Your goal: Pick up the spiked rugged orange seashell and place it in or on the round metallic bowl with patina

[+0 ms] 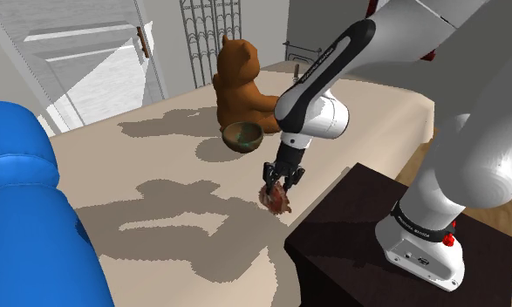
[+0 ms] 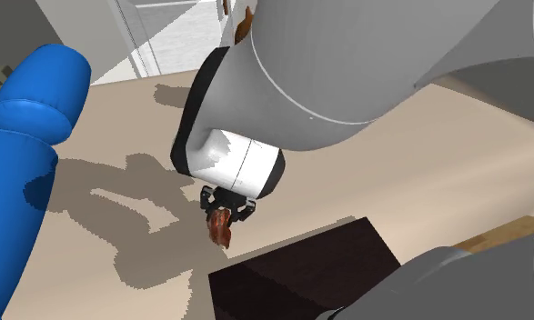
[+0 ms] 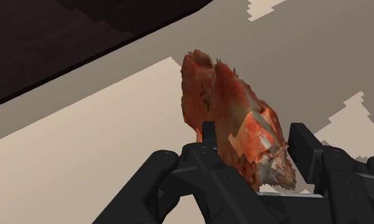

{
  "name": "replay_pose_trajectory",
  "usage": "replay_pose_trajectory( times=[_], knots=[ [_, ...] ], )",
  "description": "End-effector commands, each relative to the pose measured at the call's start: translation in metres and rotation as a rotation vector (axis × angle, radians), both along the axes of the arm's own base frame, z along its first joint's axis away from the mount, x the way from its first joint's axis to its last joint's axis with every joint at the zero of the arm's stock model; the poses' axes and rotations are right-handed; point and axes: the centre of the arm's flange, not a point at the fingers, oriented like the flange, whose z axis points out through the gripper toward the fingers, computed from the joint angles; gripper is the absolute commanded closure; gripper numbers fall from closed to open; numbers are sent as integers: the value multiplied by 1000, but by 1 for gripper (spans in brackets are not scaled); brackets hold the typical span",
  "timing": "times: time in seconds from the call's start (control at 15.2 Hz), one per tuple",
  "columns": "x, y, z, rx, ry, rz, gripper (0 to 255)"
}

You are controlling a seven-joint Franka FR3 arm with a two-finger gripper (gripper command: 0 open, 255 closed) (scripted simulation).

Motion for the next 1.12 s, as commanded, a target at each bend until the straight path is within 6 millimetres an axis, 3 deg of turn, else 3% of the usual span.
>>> replay_pose_trajectory(
  times=[0.0,1.06],
  knots=[
    [1,1,11,-1,0,0,255],
    [1,1,96,-1,0,0,255]
  ],
)
